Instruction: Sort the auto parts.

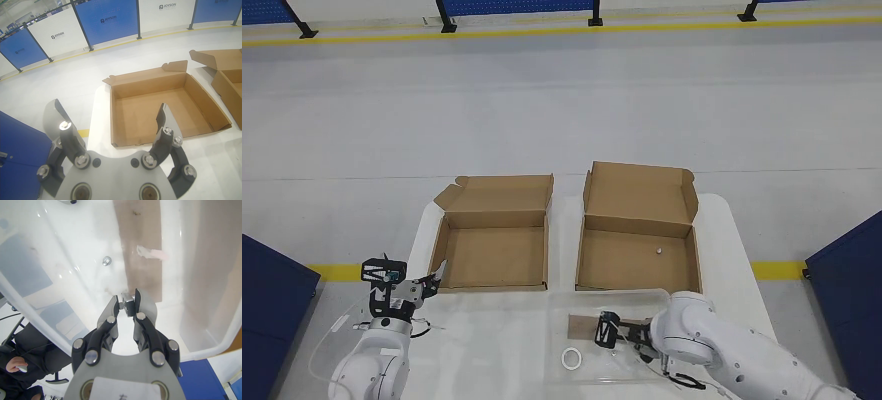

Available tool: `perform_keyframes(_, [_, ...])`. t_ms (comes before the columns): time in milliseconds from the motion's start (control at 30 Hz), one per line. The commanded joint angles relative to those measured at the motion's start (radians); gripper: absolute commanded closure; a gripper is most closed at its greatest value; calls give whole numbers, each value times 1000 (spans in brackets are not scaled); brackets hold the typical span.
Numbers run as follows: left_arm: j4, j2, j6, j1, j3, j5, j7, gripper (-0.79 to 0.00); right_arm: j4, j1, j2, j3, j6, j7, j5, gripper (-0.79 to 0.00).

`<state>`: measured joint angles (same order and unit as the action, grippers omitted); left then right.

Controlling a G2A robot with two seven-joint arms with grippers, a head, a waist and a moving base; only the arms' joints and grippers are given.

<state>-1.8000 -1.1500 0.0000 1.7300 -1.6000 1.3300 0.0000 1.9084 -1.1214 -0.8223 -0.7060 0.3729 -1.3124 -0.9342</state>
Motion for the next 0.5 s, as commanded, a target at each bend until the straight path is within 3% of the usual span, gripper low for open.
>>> perform_keyframes(0, [0,0,0,0,0,0,0,-785,15,-19,10,-28,6,9,7,0])
perform_keyframes(333, [0,0,0,0,0,0,0,-785,15,-19,10,-28,6,9,7,0])
perform_keyframes(467, [0,0,0,0,0,0,0,-785,-7,-34,16,-68,25,91,75,0])
